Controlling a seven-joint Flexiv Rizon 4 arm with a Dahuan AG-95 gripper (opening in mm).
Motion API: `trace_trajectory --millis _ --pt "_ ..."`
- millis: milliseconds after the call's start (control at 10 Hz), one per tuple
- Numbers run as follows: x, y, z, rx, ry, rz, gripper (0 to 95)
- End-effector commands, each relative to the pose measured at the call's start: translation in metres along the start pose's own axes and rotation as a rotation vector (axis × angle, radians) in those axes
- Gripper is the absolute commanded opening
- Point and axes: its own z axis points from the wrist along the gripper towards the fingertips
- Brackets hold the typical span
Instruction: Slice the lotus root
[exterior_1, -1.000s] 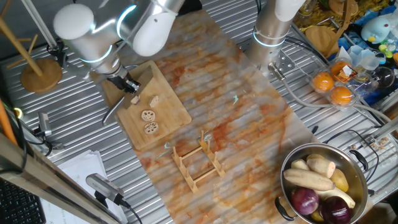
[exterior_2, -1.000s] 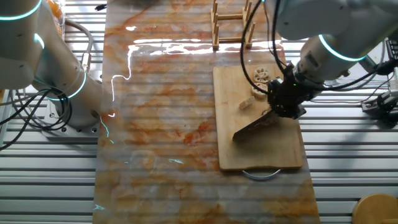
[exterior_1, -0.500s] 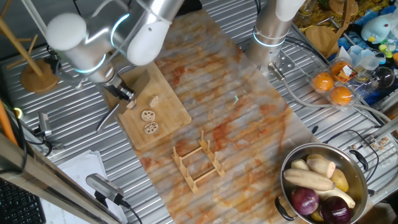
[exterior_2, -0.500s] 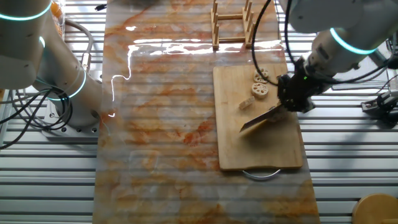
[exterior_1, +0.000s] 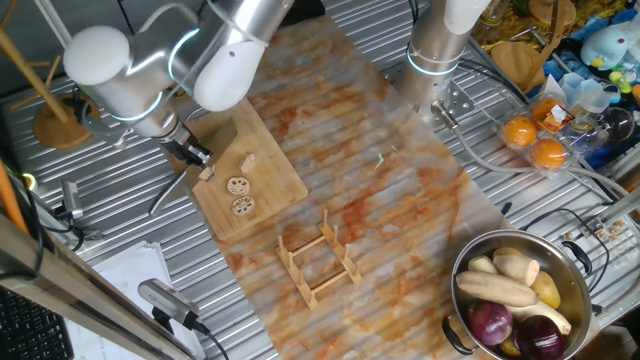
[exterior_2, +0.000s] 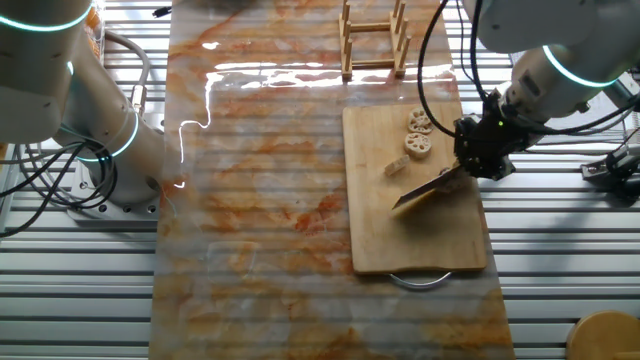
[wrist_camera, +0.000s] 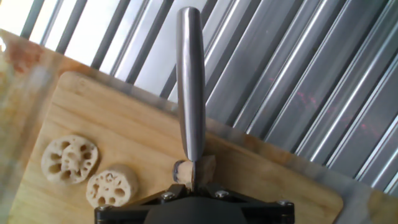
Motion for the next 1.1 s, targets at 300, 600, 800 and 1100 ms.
trace_trajectory --millis 300,600,800,1100 --pt "0.028 0.004 0.076 0.033 0.023 -0.028 0.0" --pt "0.033 0.003 0.08 0.035 0.031 -0.041 0.0" --pt "0.009 -0.005 0.084 0.024 0.018 -0.04 0.0" --pt "-0.01 -0.006 0.08 0.001 -0.01 -0.031 0.0"
